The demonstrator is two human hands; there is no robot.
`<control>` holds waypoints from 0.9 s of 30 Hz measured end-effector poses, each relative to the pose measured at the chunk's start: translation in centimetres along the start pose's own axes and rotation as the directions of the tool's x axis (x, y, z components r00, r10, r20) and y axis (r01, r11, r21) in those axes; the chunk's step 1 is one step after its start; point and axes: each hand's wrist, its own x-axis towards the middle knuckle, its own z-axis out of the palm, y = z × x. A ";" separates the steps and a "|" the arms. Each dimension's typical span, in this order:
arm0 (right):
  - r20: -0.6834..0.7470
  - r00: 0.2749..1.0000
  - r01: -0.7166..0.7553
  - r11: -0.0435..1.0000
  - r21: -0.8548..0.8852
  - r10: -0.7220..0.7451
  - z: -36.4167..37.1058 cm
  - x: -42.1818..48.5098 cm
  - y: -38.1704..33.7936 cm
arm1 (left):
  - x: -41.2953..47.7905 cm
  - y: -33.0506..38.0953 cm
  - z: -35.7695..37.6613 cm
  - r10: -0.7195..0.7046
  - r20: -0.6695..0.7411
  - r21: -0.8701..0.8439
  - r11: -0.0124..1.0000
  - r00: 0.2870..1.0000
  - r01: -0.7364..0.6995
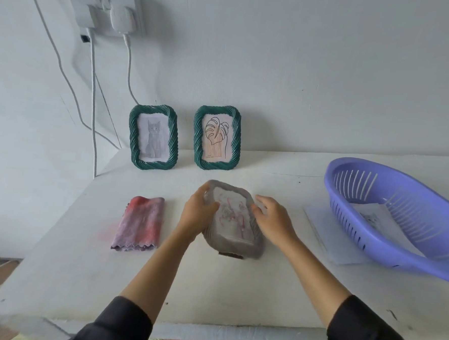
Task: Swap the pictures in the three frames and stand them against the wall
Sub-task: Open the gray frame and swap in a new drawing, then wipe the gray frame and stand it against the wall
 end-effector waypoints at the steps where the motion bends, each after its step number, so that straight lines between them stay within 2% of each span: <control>1: -0.002 1.000 -0.005 0.999 -0.038 0.005 0.4 -0.2 0.8 | 0.0 -0.7 0.1 0.014 0.018 0.097 0.995 1.000 -0.016; 3: 0.020 1.000 -0.003 0.995 -0.100 0.005 1.1 -0.4 2.1 | -0.1 -1.8 0.4 0.022 0.054 0.235 0.971 0.998 -0.035; 6: 0.038 0.999 0.001 0.974 -0.228 0.008 2.0 -0.5 3.3 | -0.2 -2.8 1.0 0.088 0.087 0.345 0.932 0.992 -0.113; 10: 0.008 1.000 -0.011 0.949 -0.314 0.014 2.6 -0.6 3.6 | 0.8 -4.0 1.8 0.172 0.138 0.539 0.813 0.975 -0.220; 17: -0.002 1.000 -0.018 0.937 -0.349 0.018 2.9 -0.6 3.9 | 1.1 -4.5 2.0 0.251 0.114 0.549 0.791 0.961 -0.271; 20: -0.002 1.000 -0.016 0.935 -0.356 0.016 2.9 -0.5 4.0 | 1.0 -4.5 1.9 0.238 0.113 0.500 0.825 0.965 -0.262; 21: -0.004 1.000 -0.017 0.936 -0.353 0.017 2.8 -0.5 4.0 | 1.0 -4.5 1.6 0.224 0.070 0.465 0.855 0.972 -0.231; 23: -0.002 1.000 -0.019 0.938 -0.346 0.019 2.8 -0.6 4.1 | 1.1 -4.4 0.5 0.208 -0.139 0.427 0.895 0.968 -0.131; 25: 0.001 1.000 -0.019 0.942 -0.336 0.020 2.7 -0.5 4.0 | 1.1 -4.3 -1.4 0.177 -0.401 0.460 0.887 0.899 0.030; 27: -0.007 1.000 -0.019 0.943 -0.331 0.018 2.8 -0.5 4.0 | 1.1 -4.5 -3.6 0.035 -0.537 0.468 0.844 0.843 0.263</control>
